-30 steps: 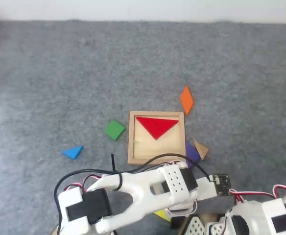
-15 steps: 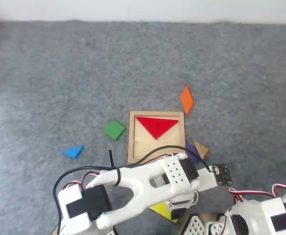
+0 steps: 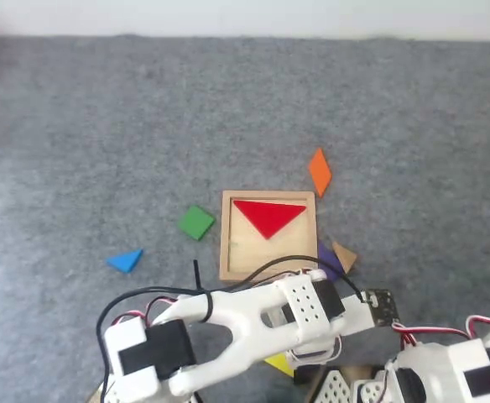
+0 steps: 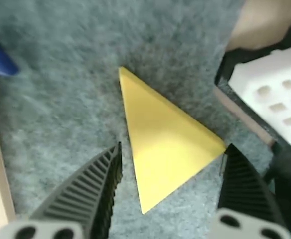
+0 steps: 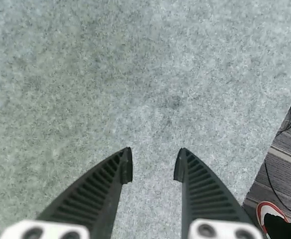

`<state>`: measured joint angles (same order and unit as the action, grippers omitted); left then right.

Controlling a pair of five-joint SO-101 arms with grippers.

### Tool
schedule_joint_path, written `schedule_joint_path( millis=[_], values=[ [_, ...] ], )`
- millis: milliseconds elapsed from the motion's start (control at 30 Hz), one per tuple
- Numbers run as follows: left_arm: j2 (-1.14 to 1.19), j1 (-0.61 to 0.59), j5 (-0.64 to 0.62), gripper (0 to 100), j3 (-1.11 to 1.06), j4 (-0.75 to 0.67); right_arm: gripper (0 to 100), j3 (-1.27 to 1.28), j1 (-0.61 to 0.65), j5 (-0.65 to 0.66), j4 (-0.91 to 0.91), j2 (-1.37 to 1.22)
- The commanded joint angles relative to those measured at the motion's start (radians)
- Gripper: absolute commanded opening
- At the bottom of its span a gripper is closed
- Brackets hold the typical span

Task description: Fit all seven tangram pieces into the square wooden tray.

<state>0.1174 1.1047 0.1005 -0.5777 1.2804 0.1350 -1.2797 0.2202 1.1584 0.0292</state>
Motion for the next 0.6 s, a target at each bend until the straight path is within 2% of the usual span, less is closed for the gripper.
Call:
schedule_joint_path(
  millis=[0,200,333,567],
  values=[
    [-0.005,0.003,-0.002,31,0.007,-0.017,15.4,-0.055,0.001,0.014,0.008,0.016],
    [0.091,0.003,-0.021,31,0.056,-0.011,15.4,-0.055,0.001,0.014,0.008,0.016],
    [0.103,-0.008,-0.023,25,0.087,-0.011,15.4,-0.055,-0.001,0.014,0.008,0.016],
    [0.103,-0.084,0.003,24,0.097,-0.005,15.4,-0.055,-0.001,0.014,0.008,0.018]
  ],
)
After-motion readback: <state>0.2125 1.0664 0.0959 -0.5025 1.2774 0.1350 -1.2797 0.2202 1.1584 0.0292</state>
